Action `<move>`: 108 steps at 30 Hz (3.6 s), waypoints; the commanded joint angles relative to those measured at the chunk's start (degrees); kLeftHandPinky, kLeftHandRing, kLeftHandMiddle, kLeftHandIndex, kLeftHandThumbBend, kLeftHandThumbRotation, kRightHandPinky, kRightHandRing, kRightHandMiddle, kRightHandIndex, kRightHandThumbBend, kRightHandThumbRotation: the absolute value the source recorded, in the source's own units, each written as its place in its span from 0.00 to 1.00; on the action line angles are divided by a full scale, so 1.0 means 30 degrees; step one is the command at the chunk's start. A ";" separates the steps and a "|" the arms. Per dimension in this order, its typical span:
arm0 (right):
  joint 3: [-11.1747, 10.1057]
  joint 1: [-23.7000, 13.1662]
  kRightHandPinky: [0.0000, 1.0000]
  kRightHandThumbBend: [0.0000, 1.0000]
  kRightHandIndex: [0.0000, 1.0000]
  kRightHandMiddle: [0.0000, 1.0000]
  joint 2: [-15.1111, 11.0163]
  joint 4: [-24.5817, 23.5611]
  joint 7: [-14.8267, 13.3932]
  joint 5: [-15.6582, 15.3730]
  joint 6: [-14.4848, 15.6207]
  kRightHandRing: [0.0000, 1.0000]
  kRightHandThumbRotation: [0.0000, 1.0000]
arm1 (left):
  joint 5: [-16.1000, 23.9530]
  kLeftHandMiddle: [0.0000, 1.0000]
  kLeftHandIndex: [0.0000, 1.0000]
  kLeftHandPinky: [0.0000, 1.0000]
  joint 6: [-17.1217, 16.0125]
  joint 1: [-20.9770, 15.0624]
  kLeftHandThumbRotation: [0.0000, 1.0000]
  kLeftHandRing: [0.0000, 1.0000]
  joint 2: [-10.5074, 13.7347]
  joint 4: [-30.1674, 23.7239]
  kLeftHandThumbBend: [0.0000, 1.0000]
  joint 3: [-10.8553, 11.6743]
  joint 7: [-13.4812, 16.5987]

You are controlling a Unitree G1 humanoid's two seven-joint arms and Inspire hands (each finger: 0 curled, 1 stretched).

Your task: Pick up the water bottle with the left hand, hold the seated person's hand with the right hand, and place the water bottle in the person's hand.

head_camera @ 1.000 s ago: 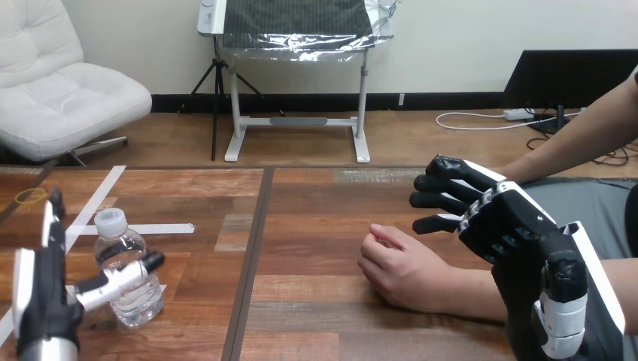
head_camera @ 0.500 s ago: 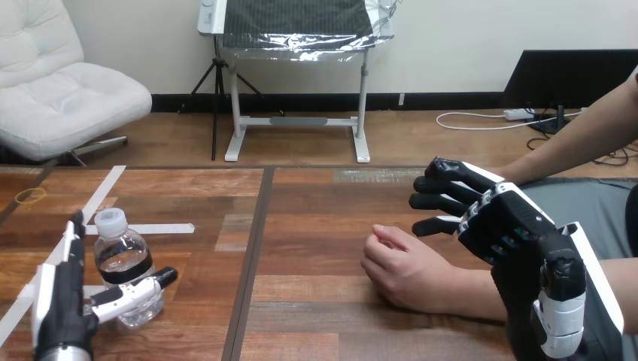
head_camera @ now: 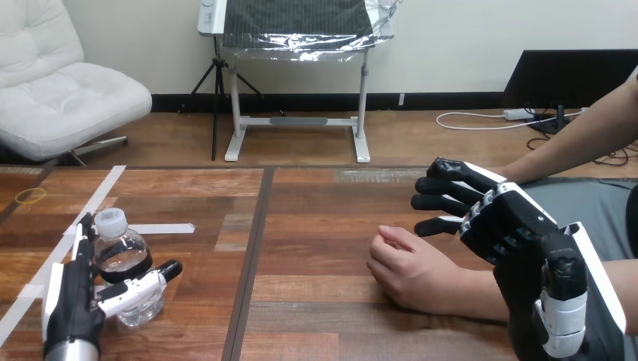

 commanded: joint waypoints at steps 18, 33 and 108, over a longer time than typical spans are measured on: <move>-0.0343 -0.1182 0.63 0.91 0.77 0.75 -0.0239 -0.0955 0.0058 0.0199 -0.0015 0.73 0.98 | -0.0560 1.00 1.00 0.95 0.0345 -0.3046 0.19 0.99 -0.0137 0.1738 0.95 -0.0332 0.0105; -0.0394 -0.1352 0.63 0.91 0.76 0.75 -0.0267 -0.0848 0.0143 0.0227 -0.0064 0.73 0.98 | -0.0639 1.00 1.00 0.95 0.0184 -0.4103 0.22 0.98 -0.0200 0.3153 0.97 -0.0425 0.0587; -0.0843 -0.2382 0.62 0.87 0.78 0.76 -0.0284 0.0652 0.0341 -0.0730 -0.0490 0.73 0.93 | -0.0430 0.39 0.44 0.29 -0.1002 -0.3338 0.00 0.34 -0.0924 -0.0856 0.61 -0.1287 0.3320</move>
